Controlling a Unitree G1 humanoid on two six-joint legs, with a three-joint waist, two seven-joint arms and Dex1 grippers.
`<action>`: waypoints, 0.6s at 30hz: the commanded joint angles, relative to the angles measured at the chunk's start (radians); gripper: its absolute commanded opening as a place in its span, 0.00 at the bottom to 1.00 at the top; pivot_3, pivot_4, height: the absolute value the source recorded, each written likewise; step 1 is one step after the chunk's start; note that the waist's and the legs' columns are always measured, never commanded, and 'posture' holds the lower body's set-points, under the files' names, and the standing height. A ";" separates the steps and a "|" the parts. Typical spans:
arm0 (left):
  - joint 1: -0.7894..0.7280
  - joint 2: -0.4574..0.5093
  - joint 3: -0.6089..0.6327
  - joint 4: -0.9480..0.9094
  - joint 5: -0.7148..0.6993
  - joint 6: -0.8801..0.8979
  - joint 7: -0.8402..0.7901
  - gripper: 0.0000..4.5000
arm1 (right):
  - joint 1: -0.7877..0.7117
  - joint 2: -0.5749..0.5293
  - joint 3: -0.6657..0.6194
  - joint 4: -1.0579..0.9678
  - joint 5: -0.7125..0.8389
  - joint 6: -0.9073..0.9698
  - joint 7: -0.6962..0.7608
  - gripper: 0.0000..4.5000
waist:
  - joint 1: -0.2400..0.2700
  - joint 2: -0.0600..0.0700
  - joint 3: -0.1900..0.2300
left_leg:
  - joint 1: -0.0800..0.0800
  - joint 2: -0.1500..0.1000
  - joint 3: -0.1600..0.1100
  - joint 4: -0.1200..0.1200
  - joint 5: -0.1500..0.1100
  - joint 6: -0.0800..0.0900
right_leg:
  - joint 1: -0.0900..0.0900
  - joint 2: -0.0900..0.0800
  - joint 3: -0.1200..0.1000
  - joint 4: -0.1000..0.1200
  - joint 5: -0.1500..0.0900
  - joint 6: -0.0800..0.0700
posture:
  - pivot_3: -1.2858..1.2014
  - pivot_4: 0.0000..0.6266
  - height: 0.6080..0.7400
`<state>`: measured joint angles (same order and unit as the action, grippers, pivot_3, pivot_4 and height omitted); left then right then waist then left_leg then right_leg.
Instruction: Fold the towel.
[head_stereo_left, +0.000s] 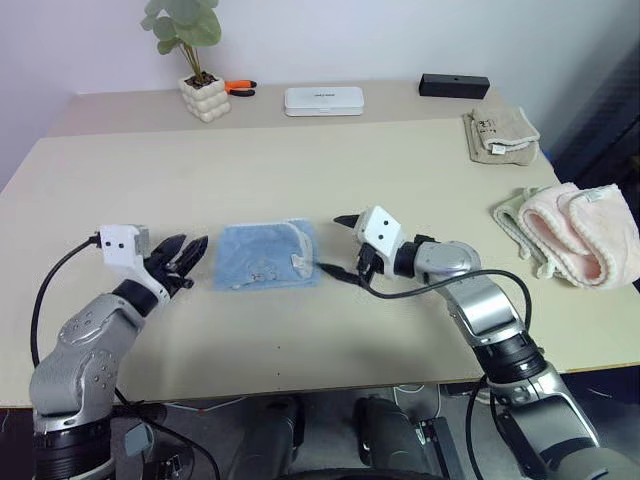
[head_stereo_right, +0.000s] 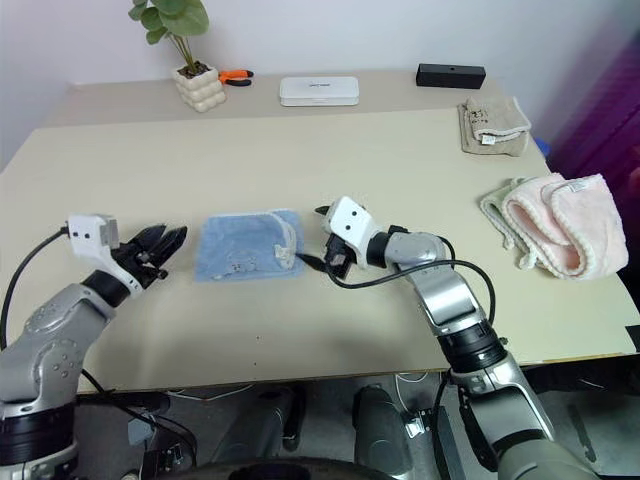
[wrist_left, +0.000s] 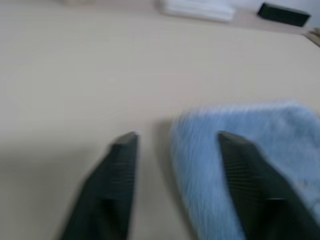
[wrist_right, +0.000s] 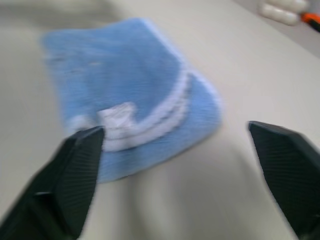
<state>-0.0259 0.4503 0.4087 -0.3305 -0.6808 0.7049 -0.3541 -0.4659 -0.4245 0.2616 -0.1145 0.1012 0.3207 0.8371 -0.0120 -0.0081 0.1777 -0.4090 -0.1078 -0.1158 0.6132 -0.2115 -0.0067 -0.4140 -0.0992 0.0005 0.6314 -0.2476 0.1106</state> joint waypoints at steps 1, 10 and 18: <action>0.000 -0.002 0.023 -0.039 -0.023 0.012 0.026 0.99 | 0.002 0.002 -0.019 -0.079 0.044 0.013 0.013 1.00 | 0.001 0.000 0.000 | 0.000 0.000 0.000 0.000 0.000 0.000 | 0.000 0.000 0.000 0.000 0.000 0.000 | 0.52 0.24 1.00; 0.048 0.015 -0.018 -0.079 0.050 -0.172 -0.096 0.99 | -0.060 0.213 -0.111 -0.073 0.230 0.596 -0.220 1.00 | -0.002 0.000 0.000 | 0.000 0.000 0.000 -0.001 0.000 0.000 | -0.001 -0.002 0.002 0.000 0.000 -0.002 | 0.52 0.24 1.00; 0.108 0.047 0.002 -0.122 0.046 -0.238 -0.158 0.99 | -0.119 0.353 -0.157 0.063 0.222 0.698 -0.391 1.00 | 0.003 0.000 0.000 | 0.000 0.000 0.001 -0.001 0.000 -0.001 | -0.006 -0.002 0.002 -0.001 -0.001 -0.005 | 0.52 0.24 1.00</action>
<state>0.0790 0.4823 0.3847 -0.4134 -0.6330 0.4917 -0.5042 -0.5607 -0.0848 0.1111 -0.0579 0.3186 1.0205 0.4651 -0.0094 -0.0082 0.1774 -0.4093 -0.1077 -0.1152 0.6122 -0.2117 -0.0073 -0.4196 -0.1009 0.0020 0.6305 -0.2486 0.1055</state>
